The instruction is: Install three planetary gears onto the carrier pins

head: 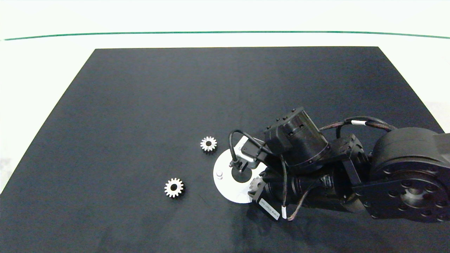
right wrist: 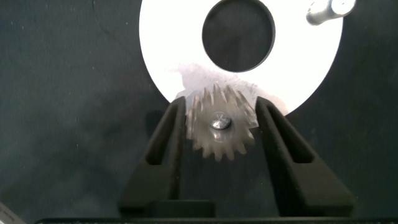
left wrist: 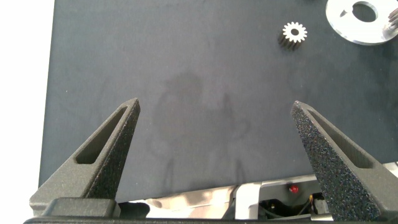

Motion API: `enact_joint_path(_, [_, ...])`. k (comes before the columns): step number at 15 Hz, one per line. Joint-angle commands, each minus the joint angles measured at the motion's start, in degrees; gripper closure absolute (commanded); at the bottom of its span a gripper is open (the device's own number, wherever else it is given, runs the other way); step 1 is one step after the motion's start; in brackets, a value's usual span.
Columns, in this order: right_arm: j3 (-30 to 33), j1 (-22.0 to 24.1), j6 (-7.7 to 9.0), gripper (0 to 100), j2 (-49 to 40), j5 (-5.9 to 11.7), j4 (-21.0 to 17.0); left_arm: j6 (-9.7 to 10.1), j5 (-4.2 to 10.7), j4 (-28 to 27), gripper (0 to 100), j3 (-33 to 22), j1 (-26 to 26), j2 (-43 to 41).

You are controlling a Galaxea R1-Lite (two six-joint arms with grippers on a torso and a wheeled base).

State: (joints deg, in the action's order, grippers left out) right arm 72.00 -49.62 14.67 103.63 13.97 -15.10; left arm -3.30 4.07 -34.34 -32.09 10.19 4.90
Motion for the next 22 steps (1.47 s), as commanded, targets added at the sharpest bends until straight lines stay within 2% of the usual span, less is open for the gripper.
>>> enact_joint_path(1, [0.07, -0.04, 0.1, 0, 0.17, 0.0, -0.1, -0.04, 0.06, -0.2, 0, 0.01, 0.0, 0.02])
enact_joint_path(5, [3.32, -0.04, -0.08, 0, -1.15, 0.09, -0.01, -0.04, 0.06, -0.2, 0, 0.18, 0.0, 0.02])
enact_joint_path(8, [17.91, 0.05, -1.83, 0, -2.82, 0.18, -1.51, -0.04, 0.06, -0.2, 0, 0.62, 0.09, 0.28])
enact_joint_path(9, [21.87, 0.48, -1.83, 0, -1.33, 0.27, -2.47, -0.04, 0.06, -0.2, 0, 0.8, 0.36, 0.37])
enact_joint_path(11, [24.86, 0.75, -1.92, 0, 3.51, 0.62, -4.14, 0.05, -0.03, -0.2, 0, 0.88, 0.36, 0.46])
enact_joint_path(15, [24.95, 0.92, -2.01, 0, 8.25, 1.15, -4.23, 0.05, 0.06, -0.2, 0, 1.24, 0.36, 0.28])
enact_joint_path(18, [25.03, 1.36, -1.92, 0, 7.81, 1.15, -4.32, 0.14, 0.06, -0.2, 0, 1.24, 0.36, 0.2])
enact_joint_path(22, [30.39, 2.33, -1.75, 0, 10.45, 1.15, -5.81, 0.14, -0.03, -0.2, 0, 1.24, 0.36, 0.11])
